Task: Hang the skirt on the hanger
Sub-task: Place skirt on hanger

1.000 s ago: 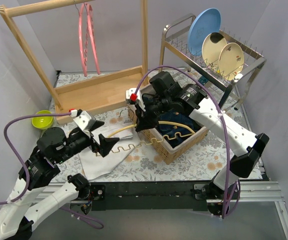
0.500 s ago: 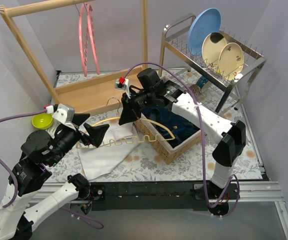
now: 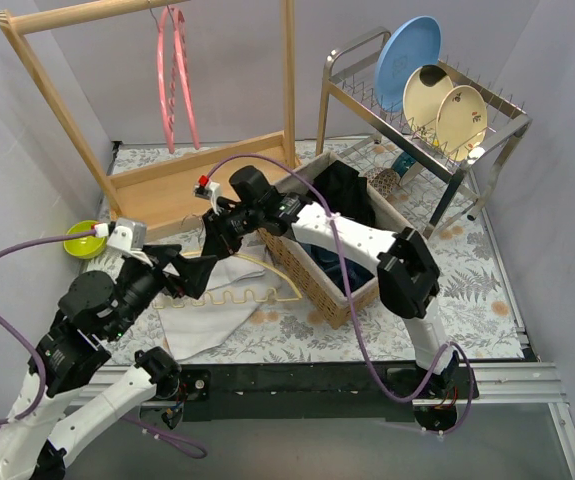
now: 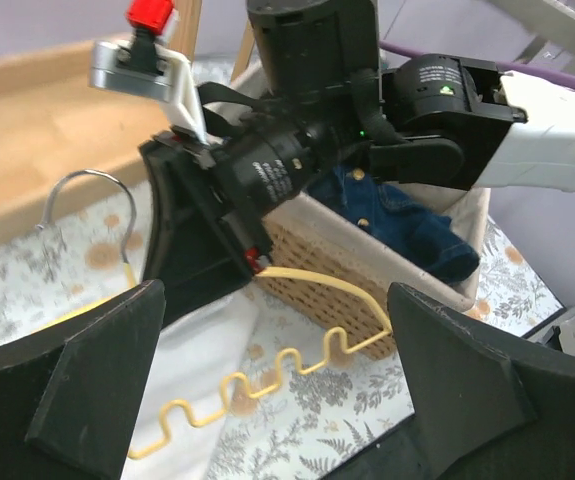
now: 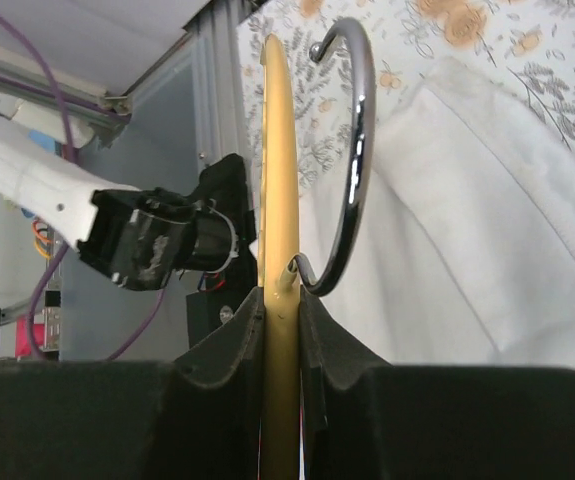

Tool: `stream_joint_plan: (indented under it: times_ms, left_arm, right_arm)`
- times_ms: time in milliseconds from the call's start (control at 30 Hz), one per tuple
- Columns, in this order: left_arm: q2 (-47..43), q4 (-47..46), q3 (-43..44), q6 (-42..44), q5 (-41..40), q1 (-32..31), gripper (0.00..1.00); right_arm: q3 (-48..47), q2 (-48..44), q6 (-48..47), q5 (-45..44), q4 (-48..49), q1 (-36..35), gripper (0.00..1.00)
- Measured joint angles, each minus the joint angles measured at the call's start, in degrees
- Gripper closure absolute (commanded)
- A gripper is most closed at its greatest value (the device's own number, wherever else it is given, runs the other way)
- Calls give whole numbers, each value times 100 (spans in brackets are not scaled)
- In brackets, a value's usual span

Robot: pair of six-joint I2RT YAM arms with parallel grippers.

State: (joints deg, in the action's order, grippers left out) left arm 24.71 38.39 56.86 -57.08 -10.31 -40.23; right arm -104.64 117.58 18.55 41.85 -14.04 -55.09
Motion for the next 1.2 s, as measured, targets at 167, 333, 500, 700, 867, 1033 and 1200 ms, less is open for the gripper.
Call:
stream_joint_plan:
  times_ms: [167,333,500,700,867,1033,1200]
  left_arm:
    - [37,-46,-682,-750,-323,0,16]
    - [243,11,-1043,-1460,-925,0,28]
    - [275,273,-1123,-2238,-1797,0,32]
    - [758,627,-1375,-3018,-2503,0,32]
    - [1488,809,-1460,-3526,-2778,57,29]
    - [1366,909,-1655,-3998,-2970,411,28]
    - [1207,870,-1985,-4478,-3021,916,29]
  right_arm:
    - [-7,608,129,-140,170,-7,99]
    - [-9,752,127,-227,243,-2,99]
    - [-26,752,127,-197,396,42,99]
    - [-17,752,127,-109,505,111,99]
    - [264,750,103,-74,717,146,99]
    - [404,752,7,-76,697,151,99]
    - [393,765,-90,-57,734,177,99]
